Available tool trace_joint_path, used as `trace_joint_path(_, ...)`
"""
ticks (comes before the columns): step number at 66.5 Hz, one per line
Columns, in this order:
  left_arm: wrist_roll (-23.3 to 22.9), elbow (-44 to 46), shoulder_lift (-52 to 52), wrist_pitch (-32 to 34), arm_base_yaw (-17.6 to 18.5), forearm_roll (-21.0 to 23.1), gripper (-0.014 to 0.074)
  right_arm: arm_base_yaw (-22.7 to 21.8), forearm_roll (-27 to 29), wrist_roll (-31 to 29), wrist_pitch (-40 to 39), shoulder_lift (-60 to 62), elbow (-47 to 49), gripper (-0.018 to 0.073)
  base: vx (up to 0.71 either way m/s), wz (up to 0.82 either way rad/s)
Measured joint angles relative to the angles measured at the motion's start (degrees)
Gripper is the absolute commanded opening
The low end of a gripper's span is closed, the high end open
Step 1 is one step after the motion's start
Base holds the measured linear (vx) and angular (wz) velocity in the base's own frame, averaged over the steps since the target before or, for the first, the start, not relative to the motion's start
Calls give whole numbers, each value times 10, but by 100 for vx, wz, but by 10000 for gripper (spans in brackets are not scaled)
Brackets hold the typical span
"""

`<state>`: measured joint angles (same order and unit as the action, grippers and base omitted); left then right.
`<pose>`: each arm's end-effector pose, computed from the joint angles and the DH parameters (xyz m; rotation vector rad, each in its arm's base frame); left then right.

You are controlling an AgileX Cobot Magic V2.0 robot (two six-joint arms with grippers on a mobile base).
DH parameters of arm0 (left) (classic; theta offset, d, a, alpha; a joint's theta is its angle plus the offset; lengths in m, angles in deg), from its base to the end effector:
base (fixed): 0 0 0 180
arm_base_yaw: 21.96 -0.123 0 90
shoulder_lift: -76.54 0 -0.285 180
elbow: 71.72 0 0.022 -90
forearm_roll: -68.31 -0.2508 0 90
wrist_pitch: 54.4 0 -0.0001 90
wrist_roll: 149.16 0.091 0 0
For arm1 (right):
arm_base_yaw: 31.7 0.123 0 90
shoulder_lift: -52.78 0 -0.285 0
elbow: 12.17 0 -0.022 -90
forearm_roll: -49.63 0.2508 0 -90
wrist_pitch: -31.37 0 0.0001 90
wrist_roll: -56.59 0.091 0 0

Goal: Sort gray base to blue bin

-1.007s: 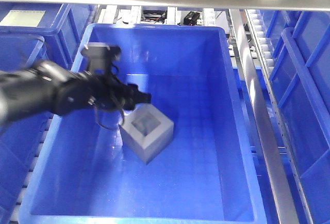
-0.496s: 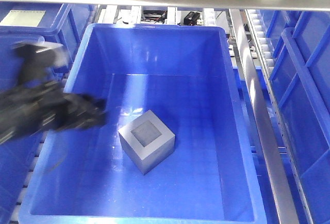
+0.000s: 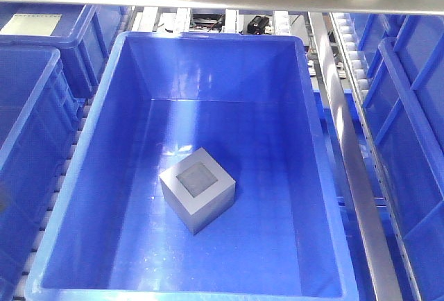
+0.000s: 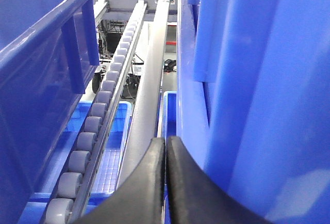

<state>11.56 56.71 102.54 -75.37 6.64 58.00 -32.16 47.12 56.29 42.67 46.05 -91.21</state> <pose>0.0677 -0.0302 0.3103 0.2380 1.7175 -0.4390 0.0557 -0.0012 0.1856 -0.0276 1.6940 -0.0494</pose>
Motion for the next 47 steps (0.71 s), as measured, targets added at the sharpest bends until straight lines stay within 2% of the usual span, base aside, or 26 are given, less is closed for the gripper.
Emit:
trace_joint_path(8,15,-10,-77,-57,0,0,424,0,0,3,0,0,0,-5,0,0)
trace_joint_path(16,44,-10,-128,-106,0,0,368,0,0,0,0,0,0,-5,0,0)
trace_joint_path(23,72,-11,-147,-126,0,1,251,0,0,0,0,0,0,-5,0,0)
trace_joint_path(33,80,-11,-149,-129,0,27,-10,0,0,0,0,0,0,-5,0,0)
trace_joint_path(47,83,-11,-149,-118,0,41,-8,0,0,3,0,0,0,-5,0,0)
